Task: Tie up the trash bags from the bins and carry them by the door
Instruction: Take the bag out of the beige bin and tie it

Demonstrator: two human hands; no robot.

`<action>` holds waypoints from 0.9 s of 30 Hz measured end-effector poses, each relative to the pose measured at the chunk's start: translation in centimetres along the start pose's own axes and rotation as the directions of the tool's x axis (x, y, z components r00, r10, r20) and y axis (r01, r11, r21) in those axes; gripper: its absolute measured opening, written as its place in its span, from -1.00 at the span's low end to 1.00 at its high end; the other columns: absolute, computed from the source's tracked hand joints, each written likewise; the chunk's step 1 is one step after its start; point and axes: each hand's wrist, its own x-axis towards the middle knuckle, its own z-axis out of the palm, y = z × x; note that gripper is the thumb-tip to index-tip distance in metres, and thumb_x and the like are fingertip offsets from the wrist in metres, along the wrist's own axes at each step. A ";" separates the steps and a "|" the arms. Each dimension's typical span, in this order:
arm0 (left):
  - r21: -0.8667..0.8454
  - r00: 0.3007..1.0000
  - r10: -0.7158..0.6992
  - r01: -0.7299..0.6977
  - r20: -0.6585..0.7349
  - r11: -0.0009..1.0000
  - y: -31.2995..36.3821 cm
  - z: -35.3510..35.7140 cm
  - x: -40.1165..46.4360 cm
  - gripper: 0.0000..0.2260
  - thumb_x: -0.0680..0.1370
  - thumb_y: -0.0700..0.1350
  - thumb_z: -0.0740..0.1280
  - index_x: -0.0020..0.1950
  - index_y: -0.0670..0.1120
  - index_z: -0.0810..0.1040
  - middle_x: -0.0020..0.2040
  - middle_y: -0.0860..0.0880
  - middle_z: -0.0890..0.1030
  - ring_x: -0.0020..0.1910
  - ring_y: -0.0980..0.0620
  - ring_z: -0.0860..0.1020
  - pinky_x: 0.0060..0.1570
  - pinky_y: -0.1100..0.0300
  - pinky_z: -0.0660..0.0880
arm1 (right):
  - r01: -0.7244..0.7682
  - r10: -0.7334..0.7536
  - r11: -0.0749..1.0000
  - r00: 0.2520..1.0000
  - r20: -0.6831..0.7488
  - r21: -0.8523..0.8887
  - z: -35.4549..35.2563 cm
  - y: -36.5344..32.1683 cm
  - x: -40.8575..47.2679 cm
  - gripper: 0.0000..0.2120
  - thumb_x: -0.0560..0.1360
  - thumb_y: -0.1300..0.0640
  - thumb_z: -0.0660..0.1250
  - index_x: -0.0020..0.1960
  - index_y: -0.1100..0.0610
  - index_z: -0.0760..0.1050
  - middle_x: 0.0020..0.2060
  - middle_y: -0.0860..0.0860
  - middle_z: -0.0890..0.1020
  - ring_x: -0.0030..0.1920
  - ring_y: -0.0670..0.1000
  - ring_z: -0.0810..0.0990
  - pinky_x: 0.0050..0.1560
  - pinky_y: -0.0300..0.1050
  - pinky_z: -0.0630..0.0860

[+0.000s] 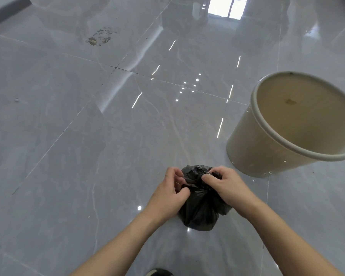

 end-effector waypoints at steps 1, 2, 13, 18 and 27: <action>-0.019 1.000 -0.012 0.012 0.027 1.000 -0.1 0.1 -0.2 -0.71 0.35 0.07 0.31 0.00 0.24 0.30 -0.11 0.15 0.55 -0.17 0.18 0.52 -0.10 0.13 0.53 | -0.012 0.012 1.000 0.999 -0.030 0.017 0.0 0.0 0.0 -0.81 0.46 0.14 0.36 -0.20 0.28 0.55 -0.28 0.07 0.57 -0.29 0.01 0.53 -0.20 -0.06 0.46; -0.005 0.999 -0.010 0.010 0.049 1.000 -0.2 0.3 -0.4 -0.67 0.33 0.10 0.33 0.02 0.25 0.30 -0.10 0.17 0.54 -0.15 0.19 0.52 -0.09 0.14 0.53 | -0.025 0.029 0.998 0.998 -0.051 0.066 0.0 0.1 0.0 -0.82 0.44 0.17 0.36 -0.22 0.29 0.54 -0.25 0.08 0.57 -0.27 0.03 0.54 -0.18 -0.04 0.48; 0.293 0.994 0.104 -0.105 0.020 0.950 0.6 0.0 0.1 -0.93 0.44 -0.02 0.23 -0.17 0.02 0.47 -0.29 0.04 0.57 -0.35 0.09 0.45 -0.23 0.12 0.47 | -0.049 0.072 0.963 0.994 -0.078 0.266 0.5 0.4 0.0 -0.79 0.42 0.28 0.35 -0.04 0.01 0.57 -0.24 0.09 0.66 -0.26 0.07 0.61 -0.17 -0.02 0.56; 0.305 0.994 0.104 -0.089 -0.033 0.948 1.3 -0.3 0.7 -0.91 0.46 -0.03 0.22 -0.18 0.01 0.49 -0.31 0.03 0.57 -0.29 0.03 0.51 -0.16 0.08 0.49 | -0.103 0.111 0.991 0.990 -0.092 0.084 0.4 0.2 0.3 -0.84 0.41 0.18 0.30 -0.34 0.17 0.54 -0.49 0.04 0.48 -0.44 0.02 0.41 -0.39 -0.16 0.33; 0.287 0.995 0.092 -0.075 -0.047 0.955 1.6 -1.0 1.1 -0.90 0.52 -0.07 0.22 -0.19 0.04 0.47 -0.40 0.04 0.50 -0.35 0.01 0.44 -0.27 0.13 0.29 | -0.234 0.163 0.851 0.969 0.188 0.470 -0.8 -0.1 0.1 -0.70 0.51 0.24 0.26 -0.37 0.08 0.32 -0.56 -0.03 0.20 -0.62 -0.08 0.09 -0.60 -0.31 0.01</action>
